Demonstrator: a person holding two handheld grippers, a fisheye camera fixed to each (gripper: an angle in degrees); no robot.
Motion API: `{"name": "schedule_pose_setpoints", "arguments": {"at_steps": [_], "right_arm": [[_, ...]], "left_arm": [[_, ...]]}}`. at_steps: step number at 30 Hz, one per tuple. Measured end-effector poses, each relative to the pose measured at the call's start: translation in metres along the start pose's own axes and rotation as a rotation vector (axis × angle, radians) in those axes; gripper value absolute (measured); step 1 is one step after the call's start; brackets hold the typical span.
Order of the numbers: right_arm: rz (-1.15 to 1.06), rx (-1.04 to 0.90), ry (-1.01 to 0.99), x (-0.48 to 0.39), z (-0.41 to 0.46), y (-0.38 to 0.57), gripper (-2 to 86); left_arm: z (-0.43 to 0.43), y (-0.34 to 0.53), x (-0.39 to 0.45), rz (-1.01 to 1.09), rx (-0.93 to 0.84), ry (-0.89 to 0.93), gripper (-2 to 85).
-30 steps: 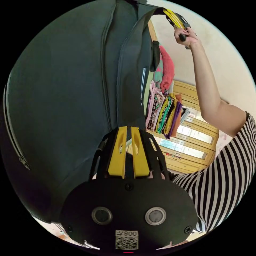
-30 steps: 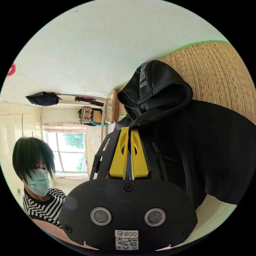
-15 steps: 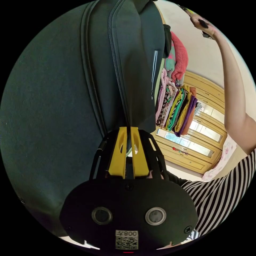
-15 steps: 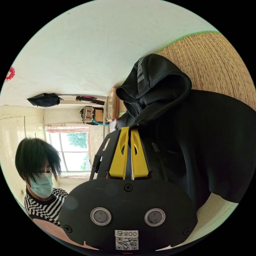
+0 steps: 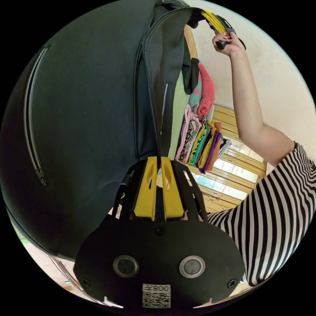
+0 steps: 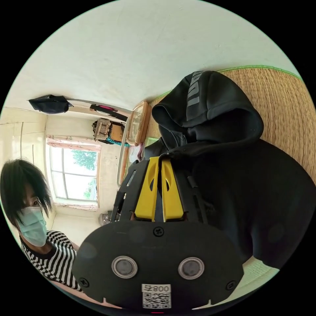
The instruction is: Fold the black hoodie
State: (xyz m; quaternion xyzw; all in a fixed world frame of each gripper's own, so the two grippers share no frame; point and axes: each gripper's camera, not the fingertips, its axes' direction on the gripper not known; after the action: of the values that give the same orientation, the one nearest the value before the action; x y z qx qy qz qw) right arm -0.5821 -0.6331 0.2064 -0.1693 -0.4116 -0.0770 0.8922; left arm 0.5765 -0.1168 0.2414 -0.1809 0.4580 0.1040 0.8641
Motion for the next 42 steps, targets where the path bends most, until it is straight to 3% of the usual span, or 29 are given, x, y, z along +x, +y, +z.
{"name": "schedule_pose_setpoints", "arguments": {"at_steps": [8,16,27,36,42], "right_arm": [[-0.047,-0.11,0.215,-0.073,0.053,-0.063,2.1],[-0.273,-0.287,0.528,-0.181,0.091,-0.1,5.6],[-0.338,-0.275,0.576,-0.269,0.024,-0.066,6.5],[-0.43,-0.441,0.64,-0.349,0.017,-0.049,6.3],[-0.271,-0.299,0.771,-0.335,-0.009,-0.074,1.8]], "left_arm": [[-0.001,-0.005,-0.029,-0.067,-0.01,-0.07,2.6],[-0.001,-0.006,-0.046,-0.084,-0.025,-0.083,2.9],[-0.004,-0.007,-0.061,-0.082,-0.059,-0.094,2.9],[-0.011,-0.002,-0.075,-0.082,-0.065,-0.086,2.8],[-0.016,0.004,-0.083,-0.073,-0.069,-0.091,2.8]]}}
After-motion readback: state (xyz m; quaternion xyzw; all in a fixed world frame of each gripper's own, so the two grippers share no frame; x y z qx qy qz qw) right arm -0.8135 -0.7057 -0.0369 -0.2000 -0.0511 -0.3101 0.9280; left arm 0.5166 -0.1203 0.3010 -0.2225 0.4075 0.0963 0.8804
